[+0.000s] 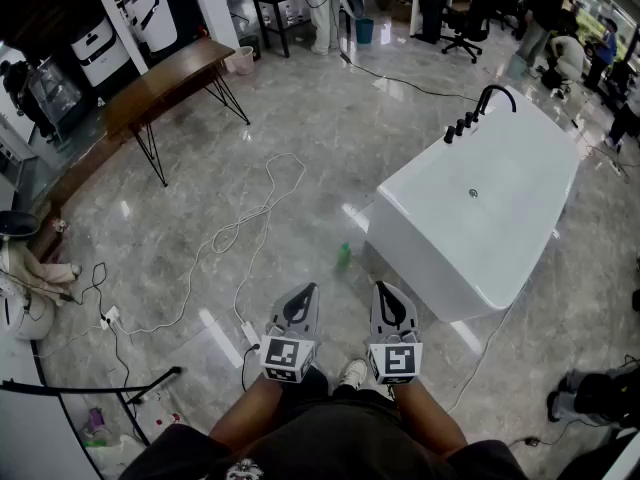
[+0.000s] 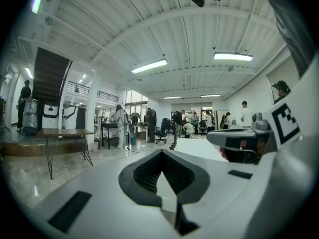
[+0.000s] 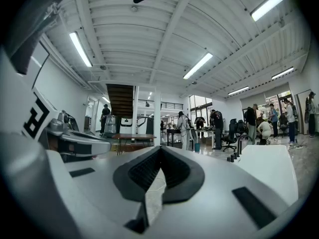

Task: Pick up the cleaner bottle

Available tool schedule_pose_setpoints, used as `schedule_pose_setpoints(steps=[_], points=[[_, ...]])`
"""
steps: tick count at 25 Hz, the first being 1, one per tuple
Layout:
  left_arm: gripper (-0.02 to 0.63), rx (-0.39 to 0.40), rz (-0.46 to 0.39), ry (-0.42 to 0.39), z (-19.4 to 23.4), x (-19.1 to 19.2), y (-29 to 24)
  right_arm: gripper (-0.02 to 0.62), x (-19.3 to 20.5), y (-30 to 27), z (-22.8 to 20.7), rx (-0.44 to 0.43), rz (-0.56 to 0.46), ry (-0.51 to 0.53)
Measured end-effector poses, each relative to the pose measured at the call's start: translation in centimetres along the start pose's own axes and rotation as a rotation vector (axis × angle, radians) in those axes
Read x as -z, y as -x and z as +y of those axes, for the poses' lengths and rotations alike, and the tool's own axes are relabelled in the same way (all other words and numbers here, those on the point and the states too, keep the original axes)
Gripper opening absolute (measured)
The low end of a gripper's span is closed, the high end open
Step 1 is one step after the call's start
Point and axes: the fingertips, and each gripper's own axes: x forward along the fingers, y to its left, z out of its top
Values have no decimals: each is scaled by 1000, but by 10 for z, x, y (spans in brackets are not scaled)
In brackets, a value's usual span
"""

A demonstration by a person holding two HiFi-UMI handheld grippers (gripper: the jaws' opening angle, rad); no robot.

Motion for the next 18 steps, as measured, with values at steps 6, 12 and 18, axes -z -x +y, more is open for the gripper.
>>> schedule_pose_setpoints(steps=[6,12,18], points=[[3,40,24,4,39,11,-61,17,15,-60,-17,33,16,-5],[3,114,34,-24,80,27,-124,17,34,-126,-28,96,53,-11],[3,217,81,-65,111,57,-167,17,58,-170,-27,160,98,-22]])
